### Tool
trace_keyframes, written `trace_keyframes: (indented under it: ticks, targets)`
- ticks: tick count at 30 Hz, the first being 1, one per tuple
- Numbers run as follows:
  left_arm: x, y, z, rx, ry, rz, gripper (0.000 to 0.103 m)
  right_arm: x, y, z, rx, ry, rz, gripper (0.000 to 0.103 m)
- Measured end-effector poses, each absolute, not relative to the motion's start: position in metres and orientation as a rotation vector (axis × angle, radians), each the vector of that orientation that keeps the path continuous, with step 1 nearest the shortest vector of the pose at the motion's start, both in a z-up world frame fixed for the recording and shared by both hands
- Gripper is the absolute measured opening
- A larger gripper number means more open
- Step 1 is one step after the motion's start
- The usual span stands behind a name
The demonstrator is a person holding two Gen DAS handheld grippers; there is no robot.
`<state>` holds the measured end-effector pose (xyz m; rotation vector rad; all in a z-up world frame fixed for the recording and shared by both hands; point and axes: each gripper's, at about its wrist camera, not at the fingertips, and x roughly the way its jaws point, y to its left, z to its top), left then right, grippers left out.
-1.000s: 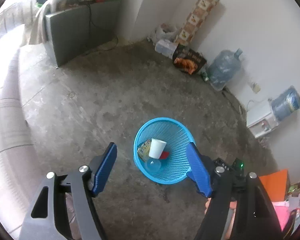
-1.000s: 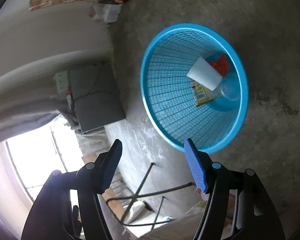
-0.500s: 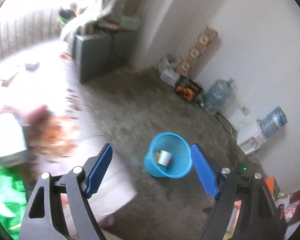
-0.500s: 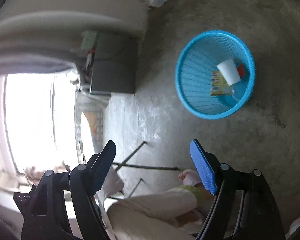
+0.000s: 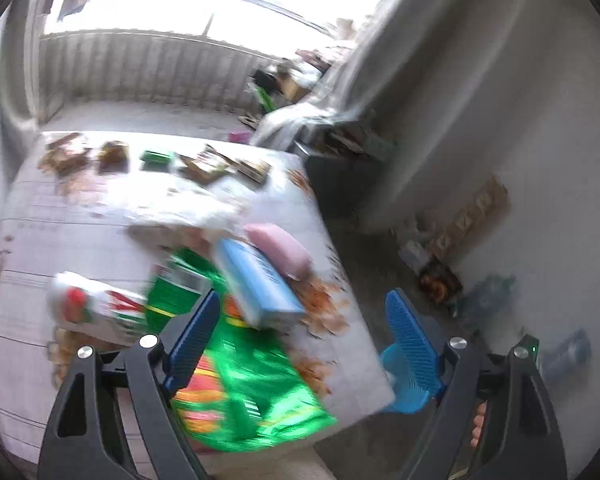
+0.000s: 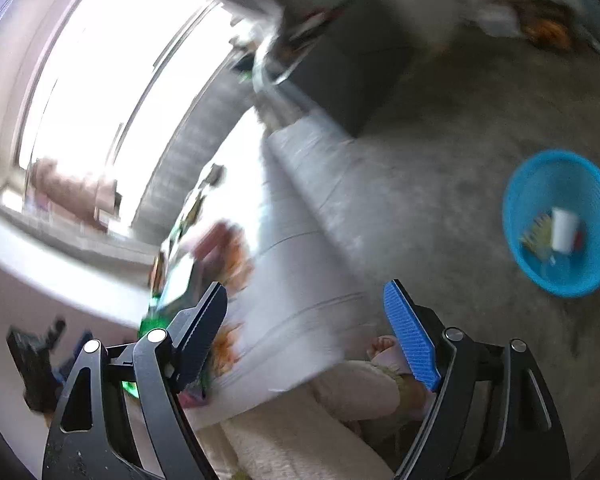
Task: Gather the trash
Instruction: 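Return both tools to the table, then grasp the white tissue with left gripper while right grasps pink sponge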
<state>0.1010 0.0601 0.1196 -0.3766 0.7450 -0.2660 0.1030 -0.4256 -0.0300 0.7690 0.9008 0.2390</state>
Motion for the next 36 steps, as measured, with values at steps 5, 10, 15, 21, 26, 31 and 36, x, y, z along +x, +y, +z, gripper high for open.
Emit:
trace_keyframes:
  ticks: [5,10,15,21,26,31,36]
  targets:
    - [0.131,0.115,0.128,-0.433,0.759,-0.232,0.084,0.144,-0.356,-0.006,0.6,0.954,0.366,0.078]
    - [0.185,0.153,0.114,-0.492,0.882,-0.249,0.084,0.173,-0.311,0.008,0.512,0.963,0.417,0.078]
    - [0.242,0.186,0.079,-0.716,1.044,-0.259,0.084,0.205,-0.284,0.006,0.602,1.017,0.449,0.078]
    - [0.292,0.214,0.024,-1.008,1.171,-0.196,0.082,0.237,-0.27,-0.004,0.776,1.095,0.449,0.078]
    - [0.314,0.224,-0.017,-1.162,1.236,-0.147,0.078,0.259,-0.263,-0.023,0.917,1.151,0.429,0.078]
    - [0.323,0.221,-0.044,-1.249,1.272,-0.131,0.076,0.272,-0.265,-0.041,1.041,1.189,0.395,0.078]
    - [0.328,0.218,-0.062,-1.312,1.282,-0.115,0.069,0.28,-0.265,-0.052,1.123,1.197,0.385,0.078]
